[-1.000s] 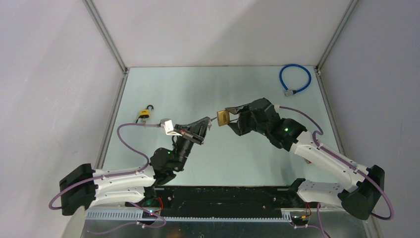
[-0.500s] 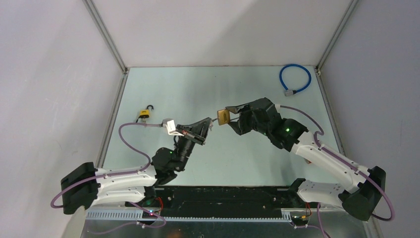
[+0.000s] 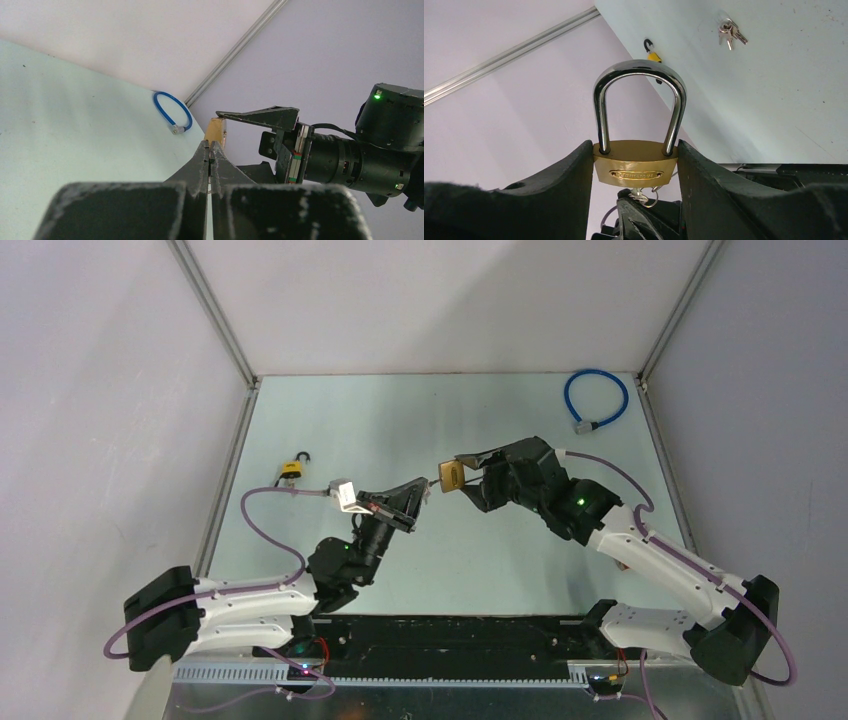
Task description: Unlock with the key
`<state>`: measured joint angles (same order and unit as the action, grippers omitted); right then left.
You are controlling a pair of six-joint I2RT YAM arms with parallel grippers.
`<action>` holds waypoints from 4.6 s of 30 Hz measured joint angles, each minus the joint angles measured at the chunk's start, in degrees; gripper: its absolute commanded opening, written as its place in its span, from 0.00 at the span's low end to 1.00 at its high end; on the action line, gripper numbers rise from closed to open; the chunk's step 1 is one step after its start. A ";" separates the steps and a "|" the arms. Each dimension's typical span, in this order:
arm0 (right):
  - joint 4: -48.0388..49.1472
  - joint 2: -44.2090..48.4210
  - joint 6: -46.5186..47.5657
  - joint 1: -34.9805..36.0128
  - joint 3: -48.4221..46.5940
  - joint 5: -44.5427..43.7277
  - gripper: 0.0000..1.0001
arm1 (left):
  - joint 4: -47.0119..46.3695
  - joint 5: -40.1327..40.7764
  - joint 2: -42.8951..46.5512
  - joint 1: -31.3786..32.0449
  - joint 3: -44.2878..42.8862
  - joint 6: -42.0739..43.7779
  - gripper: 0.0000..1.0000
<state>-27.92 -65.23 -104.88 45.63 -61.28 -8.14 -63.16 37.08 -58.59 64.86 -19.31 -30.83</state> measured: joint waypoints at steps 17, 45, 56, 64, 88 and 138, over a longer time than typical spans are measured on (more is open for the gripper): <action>0.00 0.00 0.42 -0.11 0.00 -0.26 0.00 | -0.87 -1.81 -0.85 0.00 -0.55 -0.11 0.00; 1.33 0.35 4.20 -0.72 0.24 -1.68 0.00 | 7.61 -0.17 -0.39 0.00 -3.80 -0.79 0.00; 5.14 1.16 4.55 -0.76 0.24 -0.74 0.00 | 10.10 -1.36 -0.48 -0.46 -3.80 -2.25 0.00; 7.10 1.03 8.33 -0.31 0.24 2.89 0.00 | 13.88 -5.88 1.53 -5.03 -3.82 -2.47 0.00; -4.70 -3.17 46.73 -11.47 -13.90 13.00 0.00 | 30.75 -39.15 4.11 -15.19 -9.49 -9.70 0.00; -13.75 -7.45 52.02 -9.77 -18.38 15.87 0.00 | 33.64 -40.28 1.81 -15.17 -10.54 -10.27 0.00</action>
<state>-41.67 -72.69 -52.86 35.86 -79.66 7.73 -29.52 -3.20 -56.77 49.69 -29.85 -41.10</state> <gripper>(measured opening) 0.600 0.003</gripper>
